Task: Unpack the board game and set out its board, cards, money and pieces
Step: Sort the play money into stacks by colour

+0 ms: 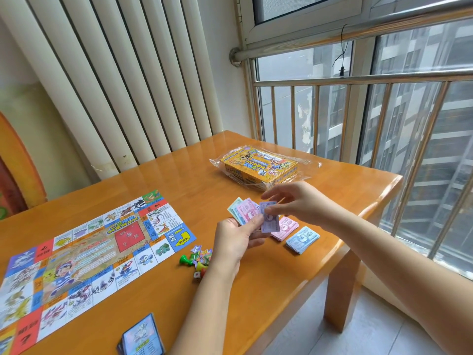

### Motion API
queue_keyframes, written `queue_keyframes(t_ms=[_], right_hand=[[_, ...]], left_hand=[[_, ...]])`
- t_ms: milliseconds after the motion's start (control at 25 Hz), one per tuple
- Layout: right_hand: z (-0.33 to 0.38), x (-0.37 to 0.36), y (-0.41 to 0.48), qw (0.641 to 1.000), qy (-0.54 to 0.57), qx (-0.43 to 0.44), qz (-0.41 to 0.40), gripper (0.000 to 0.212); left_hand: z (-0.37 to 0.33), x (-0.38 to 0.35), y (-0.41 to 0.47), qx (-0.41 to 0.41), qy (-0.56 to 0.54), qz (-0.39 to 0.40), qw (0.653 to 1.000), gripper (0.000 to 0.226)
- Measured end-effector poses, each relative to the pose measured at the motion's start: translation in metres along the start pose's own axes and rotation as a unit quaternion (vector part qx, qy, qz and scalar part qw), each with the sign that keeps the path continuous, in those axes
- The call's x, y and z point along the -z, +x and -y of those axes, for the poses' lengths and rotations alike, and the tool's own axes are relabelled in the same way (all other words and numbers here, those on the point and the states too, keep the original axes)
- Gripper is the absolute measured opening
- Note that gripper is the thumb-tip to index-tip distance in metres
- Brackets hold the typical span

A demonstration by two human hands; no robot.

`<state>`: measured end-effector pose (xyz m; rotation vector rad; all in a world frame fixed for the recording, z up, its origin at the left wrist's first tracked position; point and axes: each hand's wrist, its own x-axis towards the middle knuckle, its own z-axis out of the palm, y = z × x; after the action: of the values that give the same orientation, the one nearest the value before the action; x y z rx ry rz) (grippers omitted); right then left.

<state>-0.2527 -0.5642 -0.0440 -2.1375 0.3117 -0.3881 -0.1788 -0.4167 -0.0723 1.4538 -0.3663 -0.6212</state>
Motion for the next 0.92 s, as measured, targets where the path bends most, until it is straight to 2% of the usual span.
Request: queue_keyframes(t_ms=[120,280,360,600,920], right_hand=[[-0.001,0.003,0.011,1.0,-0.017,-0.002,0.022,0.01],[-0.008,0.001,0.035,0.986,0.14,-0.083,-0.023,0.007],[-0.011,-0.002,0.049,0.978,0.165,-0.119,-0.049,0.008],[-0.025,-0.021,0.08,0.987,-0.043,-0.147,-0.047,0.022],[-0.034,-0.025,0.093,0.977,-0.1,-0.19,0.006,0.035]], left_hand=[[-0.002,-0.001,0.0,-0.003,-0.006,0.02,1.0,0.012],[0.0,0.006,0.013,0.032,-0.078,-0.032,0.996,0.021],[0.004,0.016,0.023,0.047,-0.116,-0.069,0.99,0.026],[0.01,0.031,0.04,0.109,-0.237,-0.06,0.964,0.034],[0.006,0.029,0.037,0.122,-0.267,-0.04,0.955,0.036]])
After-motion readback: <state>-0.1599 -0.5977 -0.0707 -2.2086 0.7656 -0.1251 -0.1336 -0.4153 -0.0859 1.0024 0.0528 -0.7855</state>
